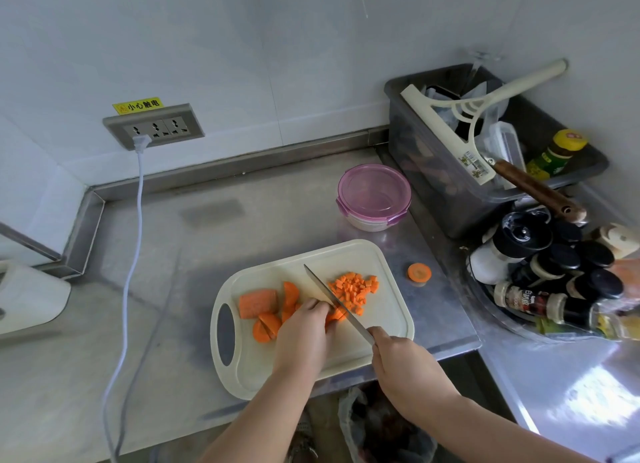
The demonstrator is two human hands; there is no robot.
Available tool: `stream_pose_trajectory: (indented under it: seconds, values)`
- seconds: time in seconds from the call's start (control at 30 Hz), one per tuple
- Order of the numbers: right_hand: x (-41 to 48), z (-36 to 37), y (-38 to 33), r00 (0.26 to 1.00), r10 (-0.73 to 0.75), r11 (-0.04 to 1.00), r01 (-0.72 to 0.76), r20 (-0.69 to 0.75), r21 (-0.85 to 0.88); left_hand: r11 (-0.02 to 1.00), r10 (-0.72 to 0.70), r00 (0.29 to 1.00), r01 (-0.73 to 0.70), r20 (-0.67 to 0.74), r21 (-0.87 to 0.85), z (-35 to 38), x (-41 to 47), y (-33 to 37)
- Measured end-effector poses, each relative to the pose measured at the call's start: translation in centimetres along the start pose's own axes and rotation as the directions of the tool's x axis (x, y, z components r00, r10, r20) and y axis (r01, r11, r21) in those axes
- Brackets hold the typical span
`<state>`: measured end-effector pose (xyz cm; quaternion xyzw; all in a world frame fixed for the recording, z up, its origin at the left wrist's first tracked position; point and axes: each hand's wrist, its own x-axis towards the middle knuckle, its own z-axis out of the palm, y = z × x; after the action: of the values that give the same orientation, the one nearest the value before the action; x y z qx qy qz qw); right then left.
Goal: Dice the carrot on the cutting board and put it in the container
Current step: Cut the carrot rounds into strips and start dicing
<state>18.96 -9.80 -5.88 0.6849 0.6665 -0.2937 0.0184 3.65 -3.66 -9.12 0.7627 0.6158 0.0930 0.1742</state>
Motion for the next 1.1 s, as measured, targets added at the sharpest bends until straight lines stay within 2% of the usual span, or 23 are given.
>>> stream_pose_trajectory:
  seconds: [0.23, 0.4, 0.5, 0.63, 0.77, 0.97, 1.1]
  values:
    - [0.2, 0.2, -0.4, 0.998, 0.049, 0.999, -0.049, 0.04, -0.005, 1.0, 0.008, 1.0, -0.008, 0.018, 0.006, -0.1, 0.2, 0.3]
    - [0.2, 0.5, -0.6, 0.998, 0.016, 0.994, -0.01, 0.054, -0.11, 1.0, 0.001, 1.0, -0.001, 0.03, 0.001, -0.3, 0.4, 0.3]
    - [0.2, 0.1, -1.0, 0.997, 0.031, 0.997, -0.026, 0.067, -0.078, 1.0, -0.004, 1.0, 0.004, 0.031, -0.005, -0.3, 0.4, 0.3]
    - [0.5, 0.5, -0.8, 0.994, 0.036, 0.984, -0.018, 0.101, -0.174, 1.0, 0.0, 1.0, 0.0, 0.017, -0.008, -0.3, 0.3, 0.3]
    - [1.0, 1.0, -0.9, 0.988, 0.092, 0.992, -0.08, 0.122, -0.1, 1.0, 0.003, 1.0, -0.003, 0.022, -0.03, -0.3, 0.3, 0.3]
    - [1.6, 0.8, -0.6, 0.985, 0.09, 0.994, -0.081, 0.148, -0.07, 0.999, 0.011, 1.0, -0.011, 0.011, -0.036, -0.3, 0.4, 0.2]
    - [1.7, -0.2, -0.6, 0.985, 0.104, 0.987, -0.119, 0.135, 0.105, 0.999, 0.011, 1.0, -0.012, -0.013, -0.051, -0.3, 0.4, 0.3]
